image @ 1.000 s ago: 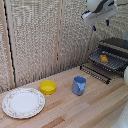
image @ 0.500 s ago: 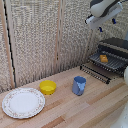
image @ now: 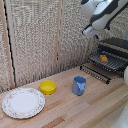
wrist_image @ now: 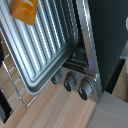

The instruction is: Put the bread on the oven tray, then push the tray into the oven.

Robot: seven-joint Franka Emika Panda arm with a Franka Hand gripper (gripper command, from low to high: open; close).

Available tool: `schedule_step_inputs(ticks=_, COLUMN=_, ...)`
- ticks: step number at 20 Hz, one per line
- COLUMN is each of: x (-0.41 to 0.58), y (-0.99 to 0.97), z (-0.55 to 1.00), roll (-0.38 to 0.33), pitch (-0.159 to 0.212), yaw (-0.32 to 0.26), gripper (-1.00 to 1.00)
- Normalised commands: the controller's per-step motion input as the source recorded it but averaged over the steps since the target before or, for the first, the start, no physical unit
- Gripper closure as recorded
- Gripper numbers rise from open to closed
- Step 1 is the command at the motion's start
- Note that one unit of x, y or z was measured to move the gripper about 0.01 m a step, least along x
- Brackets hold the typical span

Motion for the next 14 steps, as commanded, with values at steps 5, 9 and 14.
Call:
schedule_step_inputs(ticks=5, x=0.087, y=0.22, z=-0.50, roll=-0.288, pitch=0.116, yaw=0.183, gripper=-1.00)
schedule_step_inputs(ticks=9, x=0.004, y=0.32, z=-0.45, roll=-0.283, pitch=0.160, yaw=0.143, gripper=-1.00)
schedule_step_inputs(ticks=14, x=0.000, y=0.35, z=-0.43, roll=-0.208, pitch=0.233, yaw=0.158, gripper=-1.00)
